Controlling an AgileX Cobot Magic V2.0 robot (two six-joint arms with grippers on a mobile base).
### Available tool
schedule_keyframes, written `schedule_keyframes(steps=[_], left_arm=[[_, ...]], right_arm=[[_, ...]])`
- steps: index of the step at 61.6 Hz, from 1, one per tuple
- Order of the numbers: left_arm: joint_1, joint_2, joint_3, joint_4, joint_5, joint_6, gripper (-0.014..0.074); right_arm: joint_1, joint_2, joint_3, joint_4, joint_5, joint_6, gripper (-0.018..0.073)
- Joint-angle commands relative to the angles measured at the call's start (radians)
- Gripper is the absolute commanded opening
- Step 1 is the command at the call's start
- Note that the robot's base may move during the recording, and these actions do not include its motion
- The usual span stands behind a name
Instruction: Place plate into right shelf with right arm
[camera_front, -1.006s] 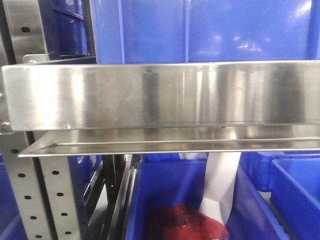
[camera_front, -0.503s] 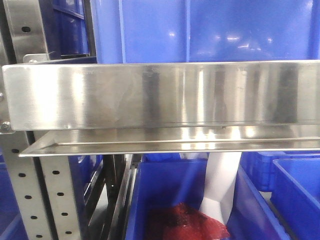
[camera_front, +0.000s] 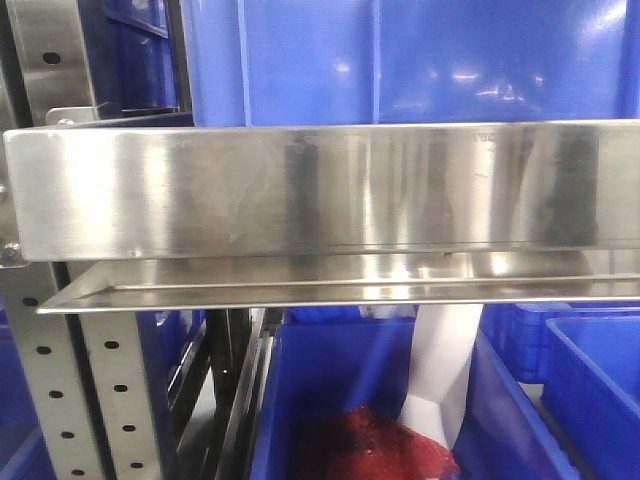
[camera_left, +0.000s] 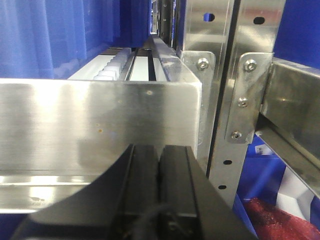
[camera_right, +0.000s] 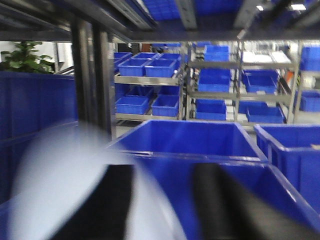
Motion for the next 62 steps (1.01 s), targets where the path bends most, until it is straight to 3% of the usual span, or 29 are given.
schedule_keyframes(steps=[1,20,35,42,55,62], left_arm=[[-0.007,-0.007,0.008,-0.006,-0.086,-0.003,-0.0047],[-0.007,-0.007,0.008,-0.006,-0.086,-0.003,-0.0047],[-0.007,-0.007,0.008,-0.006,-0.086,-0.003,-0.0047],[-0.007,-0.007,0.008,-0.006,-0.086,-0.003,-0.0047],[-0.007,-0.007,0.008,-0.006,-0.086,-0.003,-0.0047],[-0.007,-0.007,0.008,-0.006,-0.086,-0.003,-0.0047]], right_arm=[[-0.008,-0.03,-0.039,0.007,-0.074,-0.063,0.0645],[-0.008,-0.119,-0.039,0.007,-0.03,-0.139,0.0634],[-0.008,-0.325,-0.032,0.043,0.181,-0.139,0.0619],[-0.008,-0.411,-0.032,0.086,0.303,-0.139,0.051],[-0.008,-0.54,-0.032,0.092,0.554,-0.139,0.0038],[-0.008,-0.572,-0.032,0.092,0.627,-0.139,0.0055]])
